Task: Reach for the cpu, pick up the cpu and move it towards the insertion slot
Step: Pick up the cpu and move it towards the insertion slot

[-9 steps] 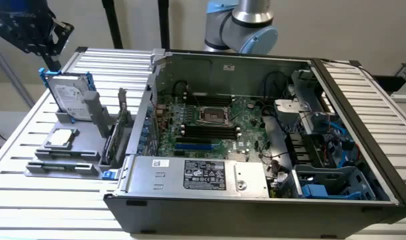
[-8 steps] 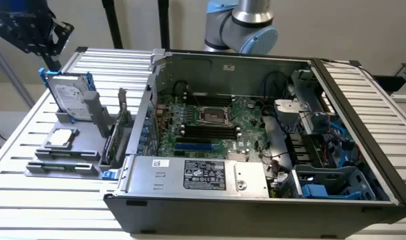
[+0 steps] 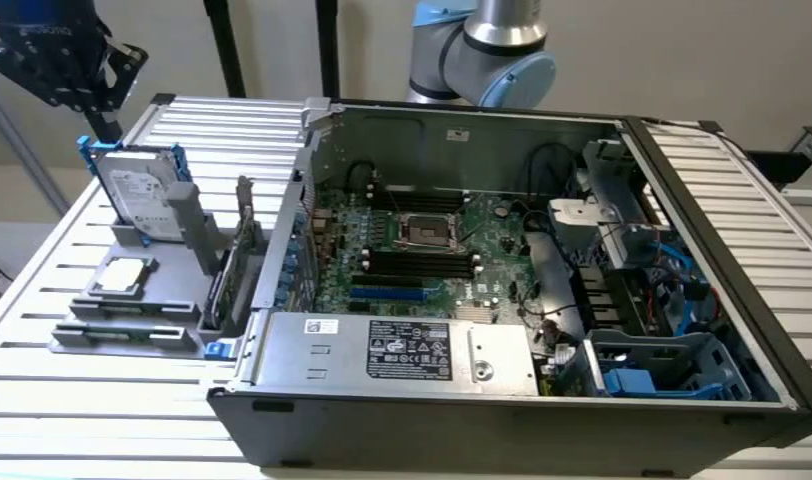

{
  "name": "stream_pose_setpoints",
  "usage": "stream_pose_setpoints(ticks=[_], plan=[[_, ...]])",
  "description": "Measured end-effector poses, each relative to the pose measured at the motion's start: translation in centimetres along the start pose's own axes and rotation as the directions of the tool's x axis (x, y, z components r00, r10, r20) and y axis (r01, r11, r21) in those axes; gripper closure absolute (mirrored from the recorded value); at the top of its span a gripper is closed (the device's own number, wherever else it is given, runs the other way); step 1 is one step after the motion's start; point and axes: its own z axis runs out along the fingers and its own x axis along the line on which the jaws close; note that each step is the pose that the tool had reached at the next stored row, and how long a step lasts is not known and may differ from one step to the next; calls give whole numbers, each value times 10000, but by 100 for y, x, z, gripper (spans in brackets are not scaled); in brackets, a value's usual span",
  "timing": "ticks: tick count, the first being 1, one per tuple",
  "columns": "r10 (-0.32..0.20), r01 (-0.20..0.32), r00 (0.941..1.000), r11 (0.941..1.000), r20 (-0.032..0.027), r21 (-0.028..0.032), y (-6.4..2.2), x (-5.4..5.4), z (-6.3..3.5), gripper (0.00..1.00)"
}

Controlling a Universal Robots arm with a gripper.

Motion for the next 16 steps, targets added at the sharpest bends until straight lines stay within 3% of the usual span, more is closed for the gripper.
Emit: stream_pose_setpoints(ticks=[8,16], plan=[[1,-1,10000,10000,-1,1,-17,40,3,89],[2,-2,10000,10000,-1,2,-198,266,26,89]])
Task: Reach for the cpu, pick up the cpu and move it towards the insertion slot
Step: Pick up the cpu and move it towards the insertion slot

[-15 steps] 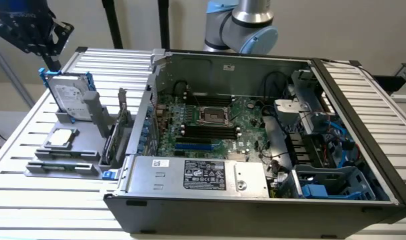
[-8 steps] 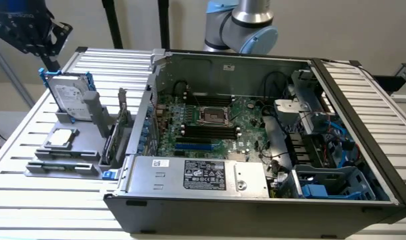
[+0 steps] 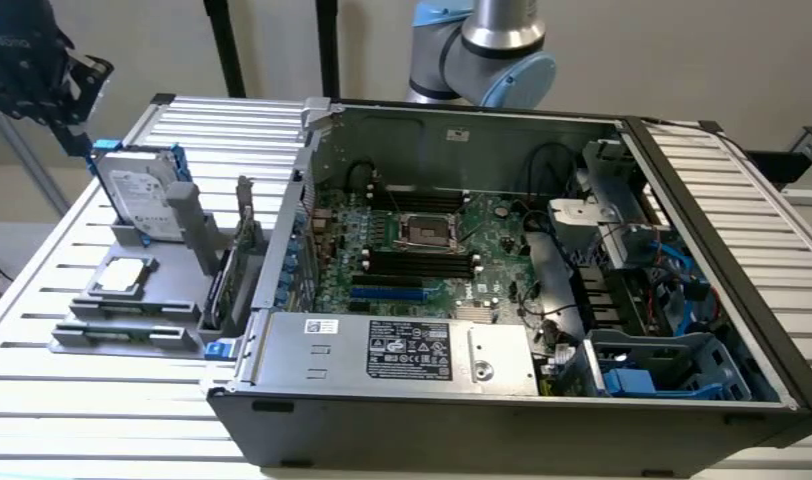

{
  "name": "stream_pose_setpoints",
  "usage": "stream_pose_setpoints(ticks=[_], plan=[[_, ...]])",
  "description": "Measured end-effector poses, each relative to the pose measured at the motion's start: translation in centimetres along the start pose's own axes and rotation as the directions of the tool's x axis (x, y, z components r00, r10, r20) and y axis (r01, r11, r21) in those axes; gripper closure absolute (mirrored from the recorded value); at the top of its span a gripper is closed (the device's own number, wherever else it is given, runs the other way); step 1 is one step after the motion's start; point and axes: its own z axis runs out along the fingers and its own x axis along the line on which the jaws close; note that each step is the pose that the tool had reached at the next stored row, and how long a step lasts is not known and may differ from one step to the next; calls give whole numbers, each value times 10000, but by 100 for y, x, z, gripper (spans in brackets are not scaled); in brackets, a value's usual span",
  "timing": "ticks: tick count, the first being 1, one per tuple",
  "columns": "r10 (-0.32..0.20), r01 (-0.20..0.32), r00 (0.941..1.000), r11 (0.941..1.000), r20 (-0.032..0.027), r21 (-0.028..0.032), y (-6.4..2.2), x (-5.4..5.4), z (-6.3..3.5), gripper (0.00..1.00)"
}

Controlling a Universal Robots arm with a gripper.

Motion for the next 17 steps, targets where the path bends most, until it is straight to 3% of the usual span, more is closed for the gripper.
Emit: stream_pose_setpoints(ticks=[7,15,17], plan=[[-2,2,10000,10000,-1,22,-34,227,62,89],[-1,2,10000,10000,-21,33,-34,252,78,88],[-1,1,10000,10000,-21,33,-34,252,78,76]])
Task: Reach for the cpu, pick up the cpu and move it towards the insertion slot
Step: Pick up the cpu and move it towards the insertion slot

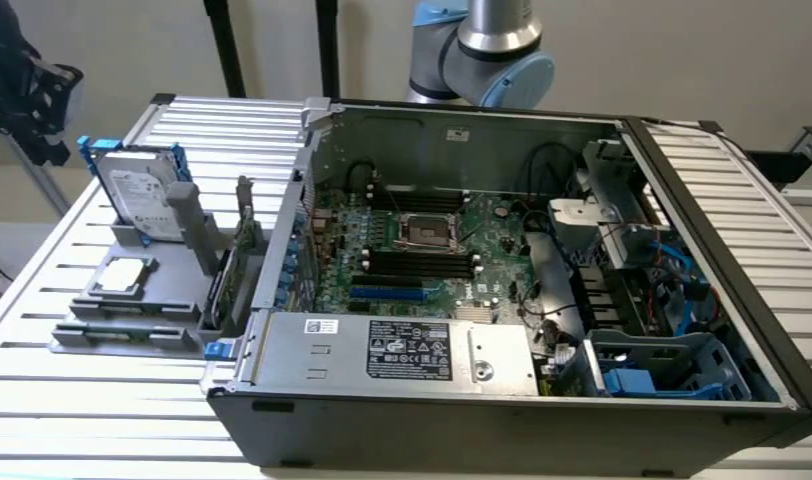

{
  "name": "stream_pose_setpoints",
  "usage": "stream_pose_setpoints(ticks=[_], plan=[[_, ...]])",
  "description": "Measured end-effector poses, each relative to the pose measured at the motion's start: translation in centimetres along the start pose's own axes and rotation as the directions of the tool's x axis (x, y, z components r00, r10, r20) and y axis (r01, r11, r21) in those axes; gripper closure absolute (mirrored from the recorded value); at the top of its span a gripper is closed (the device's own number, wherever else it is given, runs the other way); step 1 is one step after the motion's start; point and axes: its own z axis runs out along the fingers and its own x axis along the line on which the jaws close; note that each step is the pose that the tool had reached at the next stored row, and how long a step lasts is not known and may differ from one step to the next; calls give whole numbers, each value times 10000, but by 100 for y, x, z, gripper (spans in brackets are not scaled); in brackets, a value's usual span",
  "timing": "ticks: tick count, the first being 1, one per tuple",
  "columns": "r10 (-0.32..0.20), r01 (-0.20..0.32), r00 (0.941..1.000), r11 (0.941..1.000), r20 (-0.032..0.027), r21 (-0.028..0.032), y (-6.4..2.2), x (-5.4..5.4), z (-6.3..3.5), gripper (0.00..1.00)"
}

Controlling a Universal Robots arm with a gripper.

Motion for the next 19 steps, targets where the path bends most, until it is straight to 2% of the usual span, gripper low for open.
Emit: stream_pose_setpoints(ticks=[1,2,3,5,6,8,11,12,19], plan=[[0,0,10000,10000,-1,-1,0,0,3,70],[1,-1,10000,10000,-7,-1,0,0,8,70],[2,-2,10000,10000,-15,-2,0,0,14,64],[2,-2,10000,10000,-47,-1,-1,0,38,53],[2,-2,10000,10000,-65,-1,-2,0,51,53],[4,-4,10000,10000,-95,-2,-2,0,81,41],[4,-4,9999,10000,-119,-1,-5,0,133,35],[4,-4,9999,10000,-121,-2,-5,0,151,29],[4,-4,9999,10000,-122,-2,-11,-3,279,29]])
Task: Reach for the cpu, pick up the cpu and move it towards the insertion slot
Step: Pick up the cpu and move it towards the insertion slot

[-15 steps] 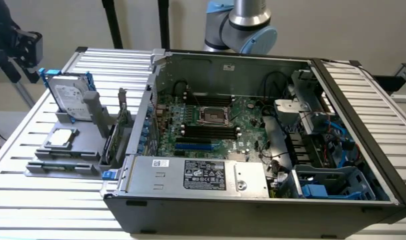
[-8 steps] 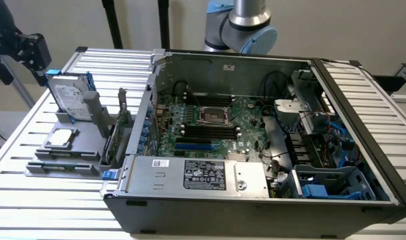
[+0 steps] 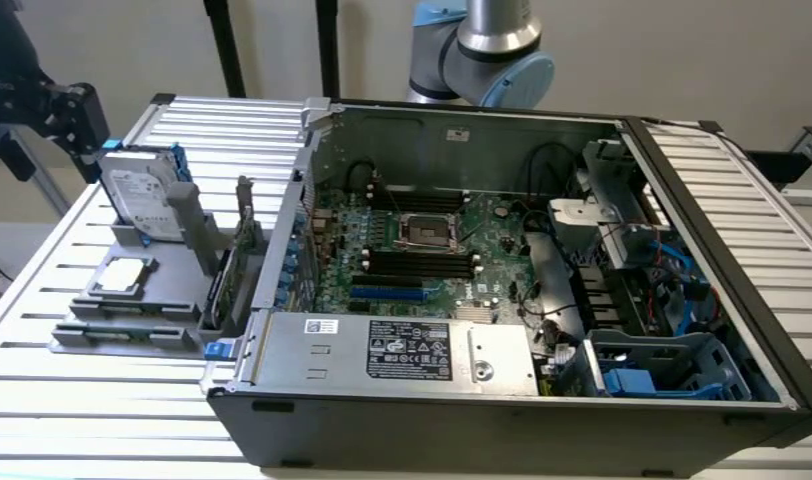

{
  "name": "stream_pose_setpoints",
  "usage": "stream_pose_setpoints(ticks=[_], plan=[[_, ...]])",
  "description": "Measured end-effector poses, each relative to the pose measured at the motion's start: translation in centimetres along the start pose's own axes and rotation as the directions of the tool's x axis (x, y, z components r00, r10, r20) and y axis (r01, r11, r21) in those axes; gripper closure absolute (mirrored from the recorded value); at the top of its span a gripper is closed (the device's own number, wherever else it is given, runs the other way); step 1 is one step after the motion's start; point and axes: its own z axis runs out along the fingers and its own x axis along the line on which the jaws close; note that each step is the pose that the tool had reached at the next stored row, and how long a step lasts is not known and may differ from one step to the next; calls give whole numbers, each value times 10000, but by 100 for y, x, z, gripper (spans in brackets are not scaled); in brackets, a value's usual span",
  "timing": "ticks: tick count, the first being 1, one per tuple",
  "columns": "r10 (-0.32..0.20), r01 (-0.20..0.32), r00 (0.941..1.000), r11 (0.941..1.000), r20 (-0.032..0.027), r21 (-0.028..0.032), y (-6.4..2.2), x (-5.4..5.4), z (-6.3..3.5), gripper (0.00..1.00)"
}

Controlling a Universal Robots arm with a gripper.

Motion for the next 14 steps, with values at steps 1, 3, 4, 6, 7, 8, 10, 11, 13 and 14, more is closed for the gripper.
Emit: stream_pose_setpoints(ticks=[1,3,4,6,7,8,10,11,13,14], plan=[[0,0,10000,10000,0,0,-1,-1,19,29],[0,0,10000,10000,1,-1,-4,-2,55,29],[0,0,10000,10000,1,-1,-5,-3,73,29],[0,0,10000,10000,0,0,-9,-4,108,29],[0,0,10000,10000,1,-1,-11,-6,128,29],[0,0,10000,10000,1,0,-13,-6,144,29],[0,0,10000,10000,1,-1,-17,-8,182,29],[0,0,10000,10000,1,0,-19,-9,199,29],[0,0,10000,10000,0,0,-24,-11,235,29],[0,0,10000,10000,0,0,-26,-13,253,29]])
